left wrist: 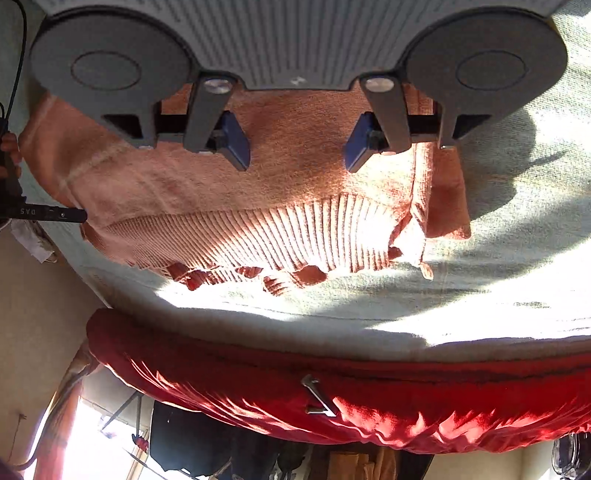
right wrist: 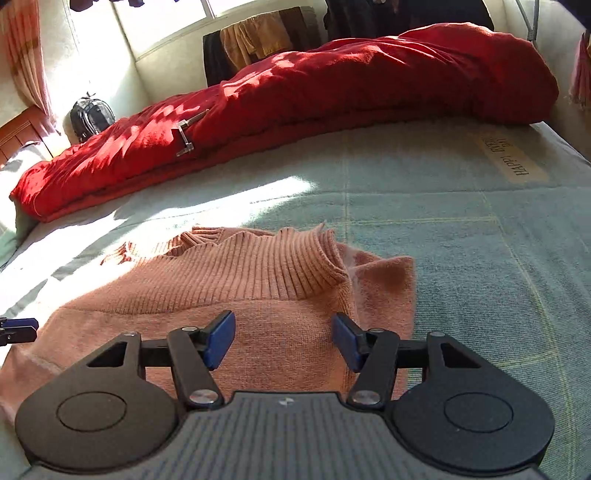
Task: Fold clothes
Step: 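Move both open grippers to the folded edge of the sweater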
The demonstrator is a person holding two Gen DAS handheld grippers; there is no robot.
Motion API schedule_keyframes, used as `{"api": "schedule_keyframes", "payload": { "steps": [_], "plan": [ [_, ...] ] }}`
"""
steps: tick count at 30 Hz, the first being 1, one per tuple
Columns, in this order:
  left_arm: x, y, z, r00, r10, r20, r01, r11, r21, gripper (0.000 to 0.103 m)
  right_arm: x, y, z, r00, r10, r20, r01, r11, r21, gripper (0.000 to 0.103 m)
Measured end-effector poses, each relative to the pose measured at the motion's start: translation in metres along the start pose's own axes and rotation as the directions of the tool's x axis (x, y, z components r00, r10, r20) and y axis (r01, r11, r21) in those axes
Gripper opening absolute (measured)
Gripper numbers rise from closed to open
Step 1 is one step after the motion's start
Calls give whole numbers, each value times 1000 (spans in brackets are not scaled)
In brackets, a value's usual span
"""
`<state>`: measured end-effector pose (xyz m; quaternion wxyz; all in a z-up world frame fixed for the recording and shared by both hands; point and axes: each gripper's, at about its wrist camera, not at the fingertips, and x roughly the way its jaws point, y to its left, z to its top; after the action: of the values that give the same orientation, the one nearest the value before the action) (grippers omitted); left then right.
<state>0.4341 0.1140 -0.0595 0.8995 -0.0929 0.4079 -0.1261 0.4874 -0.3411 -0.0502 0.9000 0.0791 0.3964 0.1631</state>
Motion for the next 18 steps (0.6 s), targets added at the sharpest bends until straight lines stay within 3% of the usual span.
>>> {"api": "schedule_keyframes", "payload": {
  "steps": [4,7,8,9,10,12,15,18],
  "plan": [
    [-8,12,-5,1000,-18,20,18,999,-26,58,-6,-13,-10,999,38,28,-38,999,-3,47],
    [-21,4,-6,999,38,8,-38,999,12,58,-18,-6,-10,1000,15,19,-14,999,-39,48],
    [-27,-1,-8,998,56,10,-56,998,34,58,-25,-1,-10,1000,-4,20,6,998,-57,51],
    [-33,-5,-10,997,73,12,-74,996,58,58,-32,4,-11,999,-29,24,30,997,-76,63],
    [-43,-12,-13,996,92,18,-93,991,97,58,-42,10,-13,998,-46,31,49,993,-106,67],
    [-60,-30,-24,992,117,36,-122,972,199,59,-63,23,-18,996,-69,48,77,980,-185,70],
    [-87,-65,-50,986,146,75,-164,898,408,65,-98,49,-34,993,-92,73,112,932,-345,72],
    [-105,-104,-90,977,166,136,-214,738,640,70,-126,85,-60,988,-116,105,155,831,-534,80]
  ]
}}
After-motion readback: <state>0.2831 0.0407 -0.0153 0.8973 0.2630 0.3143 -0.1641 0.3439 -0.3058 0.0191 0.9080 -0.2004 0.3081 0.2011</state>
